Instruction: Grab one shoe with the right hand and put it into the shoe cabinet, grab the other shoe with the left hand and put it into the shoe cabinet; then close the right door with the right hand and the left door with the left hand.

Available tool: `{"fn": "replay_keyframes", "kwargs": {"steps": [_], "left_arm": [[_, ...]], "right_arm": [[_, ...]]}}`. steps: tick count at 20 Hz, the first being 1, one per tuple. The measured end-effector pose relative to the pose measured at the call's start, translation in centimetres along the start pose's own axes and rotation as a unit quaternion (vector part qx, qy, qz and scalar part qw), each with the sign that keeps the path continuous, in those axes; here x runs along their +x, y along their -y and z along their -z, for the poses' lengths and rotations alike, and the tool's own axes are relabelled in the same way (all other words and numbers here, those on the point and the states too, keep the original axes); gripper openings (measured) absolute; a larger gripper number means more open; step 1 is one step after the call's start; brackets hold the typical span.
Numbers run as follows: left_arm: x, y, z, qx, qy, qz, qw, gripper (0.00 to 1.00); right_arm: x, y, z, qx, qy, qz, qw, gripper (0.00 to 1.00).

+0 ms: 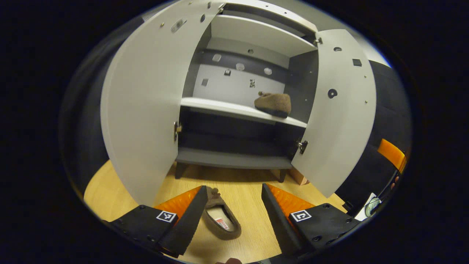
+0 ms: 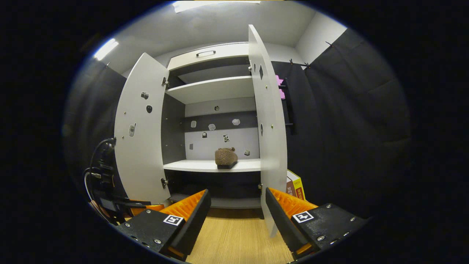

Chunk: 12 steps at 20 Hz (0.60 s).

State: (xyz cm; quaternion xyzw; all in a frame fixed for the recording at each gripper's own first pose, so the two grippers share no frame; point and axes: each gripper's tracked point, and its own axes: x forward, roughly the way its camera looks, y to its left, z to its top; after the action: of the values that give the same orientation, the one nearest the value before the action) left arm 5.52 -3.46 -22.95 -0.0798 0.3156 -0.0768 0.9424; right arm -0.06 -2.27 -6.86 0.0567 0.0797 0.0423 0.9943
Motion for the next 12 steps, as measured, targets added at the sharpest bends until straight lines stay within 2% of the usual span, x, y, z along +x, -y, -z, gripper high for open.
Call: {"fn": "replay_keyframes", "kwargs": {"steps": [3, 7, 9, 12], "left_arm": [[3.0, -3.5, 4.8, -0.008, -0.06, -0.038, 0.997, 1.0], [5.7, -7.3, 9.1, -0.033, -0.122, -0.073, 0.989, 0.98], [6.8, -9.3, 9.9, -0.041, -0.146, -0.096, 0.984, 0.98], [8.3, -11.3, 8.7, -0.038, -0.154, -0.109, 0.981, 1.0]], "right_arm": [[-0.9, 0.3, 0.4, 0.002, 0.001, 0.005, 1.0, 0.93], [-1.7, 1.4, 1.1, -0.033, 0.0, 0.028, 0.999, 0.92], [-1.8, 1.6, 1.4, -0.038, -0.006, 0.033, 0.999, 0.93], [-1.4, 1.8, 1.7, -0.041, -0.017, 0.036, 0.998, 0.92]]}}
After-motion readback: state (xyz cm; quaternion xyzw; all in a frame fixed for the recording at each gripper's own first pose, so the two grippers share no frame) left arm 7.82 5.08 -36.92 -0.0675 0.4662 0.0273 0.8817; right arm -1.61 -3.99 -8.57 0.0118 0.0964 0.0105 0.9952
